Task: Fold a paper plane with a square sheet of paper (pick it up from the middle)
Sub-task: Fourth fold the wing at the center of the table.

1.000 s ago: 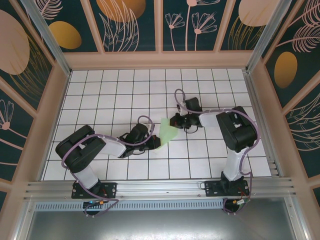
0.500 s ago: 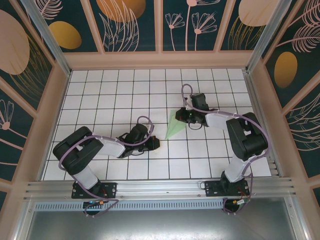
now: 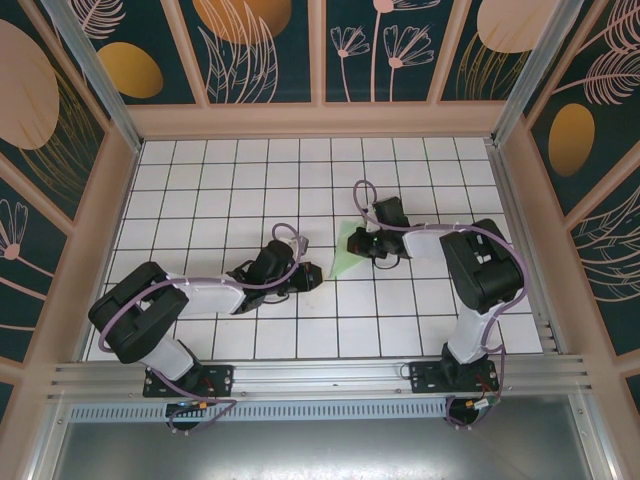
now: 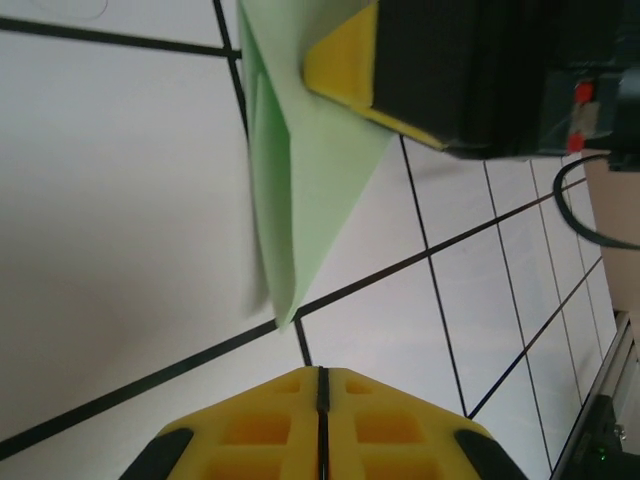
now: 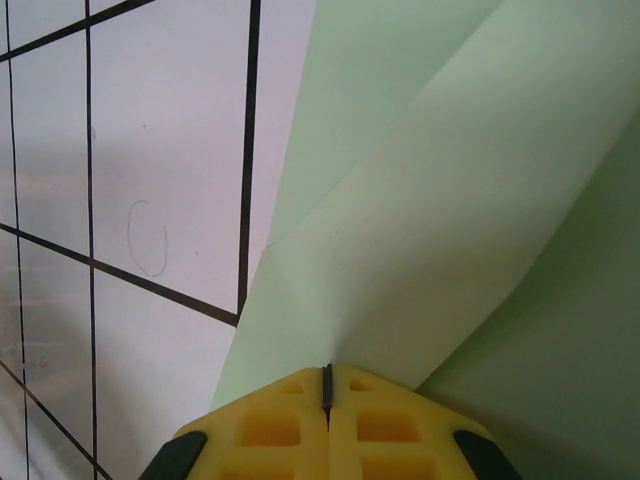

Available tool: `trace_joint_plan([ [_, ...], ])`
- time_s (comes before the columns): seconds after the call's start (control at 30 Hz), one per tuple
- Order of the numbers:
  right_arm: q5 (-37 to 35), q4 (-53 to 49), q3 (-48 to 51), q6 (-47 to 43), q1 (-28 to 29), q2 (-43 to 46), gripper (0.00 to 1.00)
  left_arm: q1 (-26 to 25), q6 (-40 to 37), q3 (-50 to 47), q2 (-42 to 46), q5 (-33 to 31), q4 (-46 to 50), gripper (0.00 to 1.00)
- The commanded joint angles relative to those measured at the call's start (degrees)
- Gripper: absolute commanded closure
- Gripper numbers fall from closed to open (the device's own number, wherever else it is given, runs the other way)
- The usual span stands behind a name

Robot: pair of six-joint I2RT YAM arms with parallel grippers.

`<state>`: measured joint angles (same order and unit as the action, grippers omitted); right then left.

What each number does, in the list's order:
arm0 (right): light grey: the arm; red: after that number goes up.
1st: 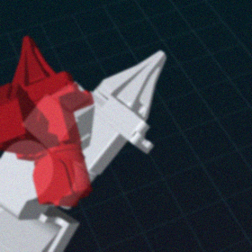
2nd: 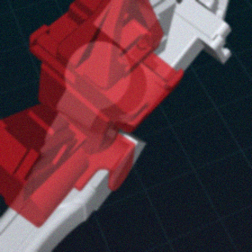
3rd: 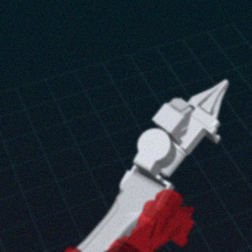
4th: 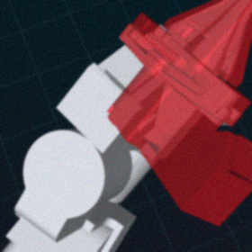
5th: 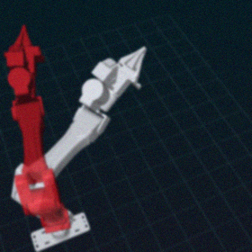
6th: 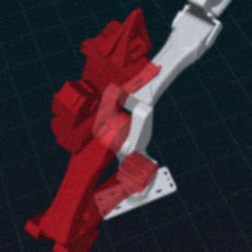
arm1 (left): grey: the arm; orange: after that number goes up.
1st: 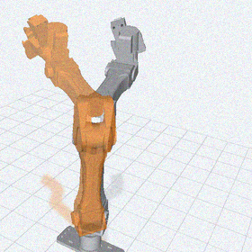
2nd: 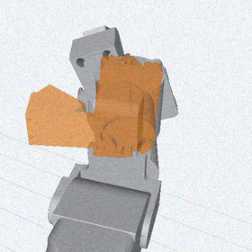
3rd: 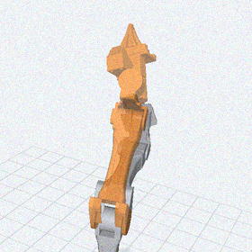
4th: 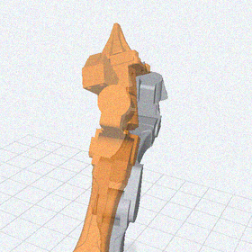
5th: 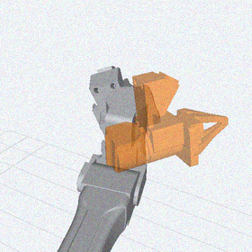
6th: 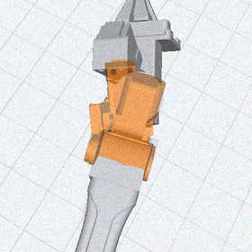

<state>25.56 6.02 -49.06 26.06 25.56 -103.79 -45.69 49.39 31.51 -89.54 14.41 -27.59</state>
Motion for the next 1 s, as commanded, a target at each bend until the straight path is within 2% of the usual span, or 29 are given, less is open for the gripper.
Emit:
trace_joint_plan([
  [0.0,1.38,0.81,0.89,1.31,1.74,-1.07,1.00,-0.05,0.38,1.62,0.55,-1.27,-3.33,0.87],
  [0.17,2.09,0.92,2.37,3.27,4.66,-0.10,1.00,-0.03,0.73,1.63,-0.25,-2.25,-3.14,0.85],
  [0.4,2.83,1.72,4.27,6.29,9.69,2.77,1.00,-0.07,1.20,1.81,-3.21,-0.93,-1.94,0.88],
  [0.6,3.99,2.59,4.41,7.48,9.90,3.58,1.00,-0.07,1.37,2.73,-6.44,0.65,-1.56,0.94],
  [0.97,3.01,2.20,3.41,7.11,9.86,4.63,1.00,-0.10,-0.39,4.93,-8.30,-2.06,4.06,0.95],
])
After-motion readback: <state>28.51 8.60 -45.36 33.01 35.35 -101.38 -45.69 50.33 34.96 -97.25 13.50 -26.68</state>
